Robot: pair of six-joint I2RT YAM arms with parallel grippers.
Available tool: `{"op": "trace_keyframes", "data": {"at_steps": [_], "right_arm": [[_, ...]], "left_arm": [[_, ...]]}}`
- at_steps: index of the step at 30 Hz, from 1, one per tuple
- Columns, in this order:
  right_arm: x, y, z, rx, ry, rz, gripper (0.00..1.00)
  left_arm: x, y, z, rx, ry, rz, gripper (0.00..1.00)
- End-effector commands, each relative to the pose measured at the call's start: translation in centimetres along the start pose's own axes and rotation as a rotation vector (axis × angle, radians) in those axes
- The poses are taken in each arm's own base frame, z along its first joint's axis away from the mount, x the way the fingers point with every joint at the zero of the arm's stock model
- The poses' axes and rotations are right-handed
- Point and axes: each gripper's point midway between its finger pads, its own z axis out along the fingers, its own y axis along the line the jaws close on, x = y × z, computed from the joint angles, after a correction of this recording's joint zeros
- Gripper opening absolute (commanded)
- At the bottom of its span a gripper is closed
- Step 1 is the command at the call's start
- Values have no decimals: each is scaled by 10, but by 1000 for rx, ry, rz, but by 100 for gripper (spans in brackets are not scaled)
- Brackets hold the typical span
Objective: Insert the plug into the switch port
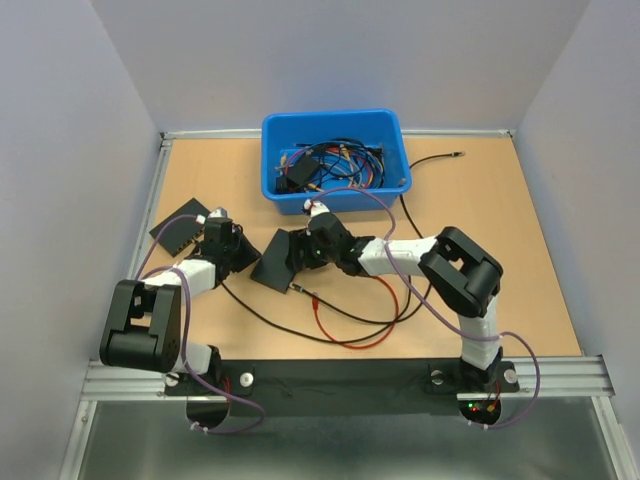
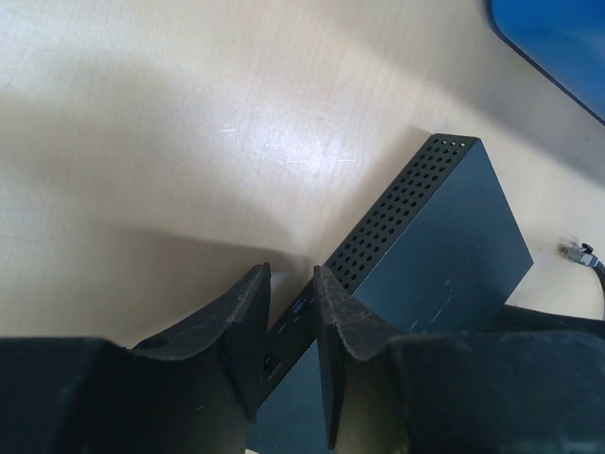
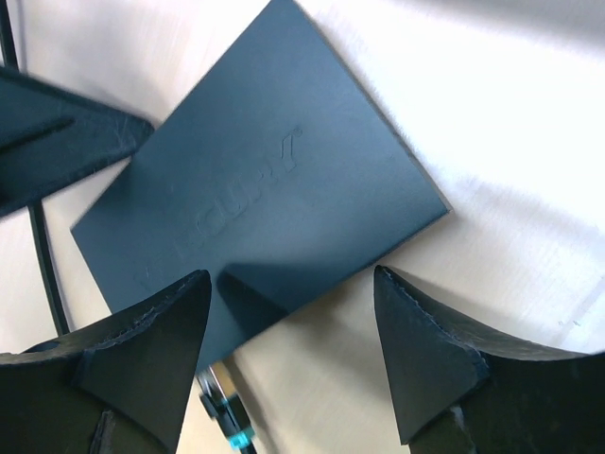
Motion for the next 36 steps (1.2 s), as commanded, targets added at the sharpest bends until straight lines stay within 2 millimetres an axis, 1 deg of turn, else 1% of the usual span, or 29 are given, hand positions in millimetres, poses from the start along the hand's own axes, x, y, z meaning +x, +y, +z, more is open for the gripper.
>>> {"op": "trace_keyframes", "data": {"at_steps": [1, 3, 5, 6, 7, 10, 12, 13, 18, 20, 21, 22, 24, 25, 29, 34, 36], "right_arm": [[-16, 5, -24, -11, -26, -86, 75], [-17, 4, -33, -8, -23, -127, 75], [-27, 12, -48, -39, -43, -155, 75], [-26, 11, -52, -44, -39, -184, 75], [-28, 13, -61, -51, -46, -197, 75], [-14, 16, -77, -104, -4, -236, 74], [-5, 18, -81, -133, 27, -258, 73], [5, 17, -84, -147, 59, -263, 72], [32, 18, -85, -170, 134, -300, 67], [39, 22, -84, -180, 152, -319, 64], [45, 27, -82, -191, 167, -344, 63], [52, 27, -82, -179, 193, -358, 60], [59, 31, -79, -176, 211, -385, 59], [62, 36, -76, -186, 223, -389, 58], [63, 39, -71, -192, 230, -381, 56], [66, 35, -63, -173, 240, -386, 53], [66, 34, -61, -162, 240, -391, 50]], "left_arm": [[14, 4, -1, -4, 47, 1, 37], [14, 4, 0, -5, 46, -1, 37], [12, 4, 0, -4, 41, 0, 37], [11, 3, 0, -1, 37, 0, 37], [11, 3, 1, -2, 36, 0, 37], [10, 2, 1, 0, 30, -1, 37], [10, 3, 0, 0, 26, -4, 37], [10, 2, 0, 3, 23, -3, 37], [10, 2, 0, 6, 23, 3, 37], [10, 2, 0, 5, 24, 3, 37], [10, 3, 0, 4, 25, 1, 37], [10, 2, 0, 7, 24, 3, 37], [9, 2, -1, 7, 22, 2, 37], [10, 3, 0, 6, 23, 2, 37], [11, 3, 0, 5, 26, 3, 37], [11, 3, -1, 6, 25, 3, 37], [11, 3, -1, 5, 26, 3, 37]]}}
